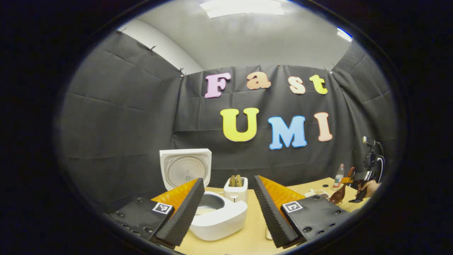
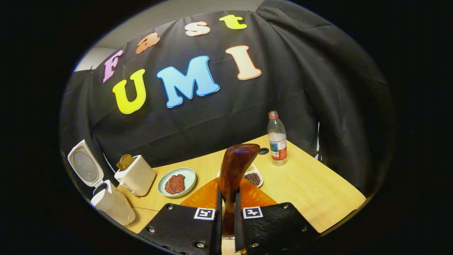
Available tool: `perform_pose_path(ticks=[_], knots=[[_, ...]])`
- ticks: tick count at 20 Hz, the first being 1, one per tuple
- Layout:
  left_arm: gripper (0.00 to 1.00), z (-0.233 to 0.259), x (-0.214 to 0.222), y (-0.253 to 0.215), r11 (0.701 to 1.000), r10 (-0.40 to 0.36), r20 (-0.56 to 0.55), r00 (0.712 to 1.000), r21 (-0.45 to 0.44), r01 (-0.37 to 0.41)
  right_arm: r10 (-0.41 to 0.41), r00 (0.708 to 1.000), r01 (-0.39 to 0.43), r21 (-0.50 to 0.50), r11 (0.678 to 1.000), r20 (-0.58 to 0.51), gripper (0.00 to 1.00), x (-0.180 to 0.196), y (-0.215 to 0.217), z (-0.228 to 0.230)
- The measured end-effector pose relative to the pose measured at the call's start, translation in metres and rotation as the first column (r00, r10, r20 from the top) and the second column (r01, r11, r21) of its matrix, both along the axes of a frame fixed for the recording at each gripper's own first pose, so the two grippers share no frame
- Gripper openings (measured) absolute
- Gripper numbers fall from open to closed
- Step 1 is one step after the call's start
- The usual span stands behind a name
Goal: Close the left gripper, press the button to open the rice cooker; take a wooden spoon from the chopstick holder with the right hand, scoop a spoonful of rice and pour it into the rice cooker, then put the wooden spoon back into the chopstick holder.
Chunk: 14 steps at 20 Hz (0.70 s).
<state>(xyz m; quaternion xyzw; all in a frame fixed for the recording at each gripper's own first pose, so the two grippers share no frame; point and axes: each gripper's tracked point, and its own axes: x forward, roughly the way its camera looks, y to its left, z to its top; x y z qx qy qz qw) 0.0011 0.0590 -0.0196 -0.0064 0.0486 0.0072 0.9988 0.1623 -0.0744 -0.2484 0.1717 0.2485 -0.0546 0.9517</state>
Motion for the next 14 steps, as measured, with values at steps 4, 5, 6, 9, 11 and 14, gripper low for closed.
perform_pose_path(ticks=[4, 5, 6, 9, 11, 14], knots=[[0.96, 0.002, 0.001, 0.001, 1.0, -0.001, 0.002, 1.0, 0.009, 0.001, -0.007, 0.999, 0.009, 0.051, 0.999, -0.051, 0.14, -0.005, 0.001, -0.021], [0.96, 0.002, 0.002, 0.002, 1.0, -0.001, 0.004, 1.0, 0.01, 0.001, -0.007, 0.998, 0.011, 0.057, 0.998, -0.059, 0.14, -0.007, 0.002, -0.023], [0.96, 0.002, 0.003, 0.002, 1.0, -0.002, 0.005, 1.0, 0.008, 0.002, -0.001, 0.997, 0.006, 0.06, 0.998, -0.072, 0.14, -0.008, 0.002, -0.026], [0.96, 0.005, 0.009, 0.001, 1.0, -0.012, 0.016, 1.0, 0.005, 0.011, 0.007, 0.998, -0.005, 0.04, 0.999, -0.069, 0.19, -0.013, 0.001, -0.021], [0.97, 0.007, 0.014, 0.001, 1.0, -0.023, 0.025, 0.999, 0.005, 0.022, 0.002, 1.0, -0.002, 0.004, 1.0, -0.026, 0.27, -0.013, -0.004, -0.005], [0.96, 0.009, 0.024, 0.002, 0.999, -0.033, 0.03, 0.999, -0.001, 0.033, 0.012, 0.999, -0.009, -0.083, 0.996, 0.034, 0.8, -0.018, -0.012, 0.028]])
